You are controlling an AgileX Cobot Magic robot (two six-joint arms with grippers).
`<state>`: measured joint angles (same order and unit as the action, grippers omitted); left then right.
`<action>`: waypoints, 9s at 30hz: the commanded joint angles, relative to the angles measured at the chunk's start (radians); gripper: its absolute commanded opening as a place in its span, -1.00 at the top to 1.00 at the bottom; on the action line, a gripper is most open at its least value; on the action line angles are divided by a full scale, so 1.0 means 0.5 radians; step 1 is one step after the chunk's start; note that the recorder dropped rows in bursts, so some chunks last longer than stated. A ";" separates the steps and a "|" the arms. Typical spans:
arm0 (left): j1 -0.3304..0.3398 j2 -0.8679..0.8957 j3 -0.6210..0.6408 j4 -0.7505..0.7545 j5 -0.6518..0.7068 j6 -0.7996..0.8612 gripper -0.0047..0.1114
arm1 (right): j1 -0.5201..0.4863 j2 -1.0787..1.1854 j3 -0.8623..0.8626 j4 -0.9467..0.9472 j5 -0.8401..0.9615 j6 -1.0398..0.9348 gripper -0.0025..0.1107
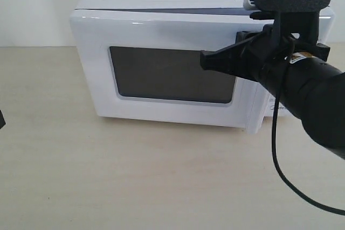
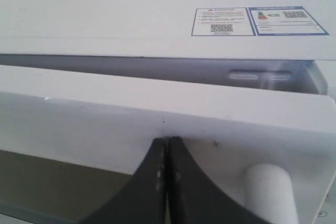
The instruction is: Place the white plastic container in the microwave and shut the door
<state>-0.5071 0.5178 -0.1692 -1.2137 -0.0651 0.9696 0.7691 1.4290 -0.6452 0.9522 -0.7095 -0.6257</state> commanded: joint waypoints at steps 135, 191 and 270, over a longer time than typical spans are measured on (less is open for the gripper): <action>-0.009 -0.008 0.003 0.003 -0.017 -0.011 0.84 | 0.275 -1.165 0.674 0.276 0.427 -0.351 0.96; -0.009 -0.008 0.003 0.003 -0.032 -0.011 0.84 | -0.982 -1.838 0.674 0.142 1.632 -0.632 0.96; -0.009 -0.008 0.003 0.003 -0.026 -0.011 0.84 | -1.462 -2.858 1.290 -1.880 2.093 1.122 0.96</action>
<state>-0.5071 0.5178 -0.1692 -1.2116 -0.0706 0.9696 0.0553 0.0046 0.0000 0.0132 0.3381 -0.0624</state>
